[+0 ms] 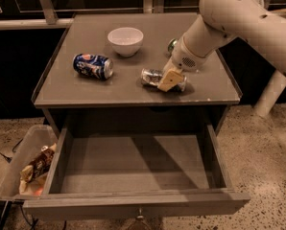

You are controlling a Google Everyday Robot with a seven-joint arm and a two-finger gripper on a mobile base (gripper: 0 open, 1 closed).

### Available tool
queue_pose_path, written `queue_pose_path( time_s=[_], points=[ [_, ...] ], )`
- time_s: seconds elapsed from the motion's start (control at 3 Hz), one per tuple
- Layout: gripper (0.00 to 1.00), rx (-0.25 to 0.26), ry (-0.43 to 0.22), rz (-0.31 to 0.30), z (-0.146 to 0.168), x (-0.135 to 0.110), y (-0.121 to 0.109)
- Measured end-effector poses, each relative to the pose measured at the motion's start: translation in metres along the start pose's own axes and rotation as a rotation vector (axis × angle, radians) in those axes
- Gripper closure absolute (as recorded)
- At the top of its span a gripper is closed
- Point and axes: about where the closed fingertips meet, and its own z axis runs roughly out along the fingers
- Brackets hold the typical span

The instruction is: Place redbull can into top drawer

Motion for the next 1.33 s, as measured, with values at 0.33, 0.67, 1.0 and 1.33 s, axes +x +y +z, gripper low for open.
queue_pose_path(
  time_s=[0.33,0.67,1.0,1.33],
  points=[
    [1.00,-0.008,0.006,-0.007,-0.002,0.003,0.004],
    [1.00,0.003,-0.011,-0.018,-0.022,0.008,0.014],
    [1.00,0.027,-0.035,-0.032,-0.049,0.014,0.028],
    [1.00,0.050,-0.059,-0.057,-0.074,0.020,0.048]
  ],
)
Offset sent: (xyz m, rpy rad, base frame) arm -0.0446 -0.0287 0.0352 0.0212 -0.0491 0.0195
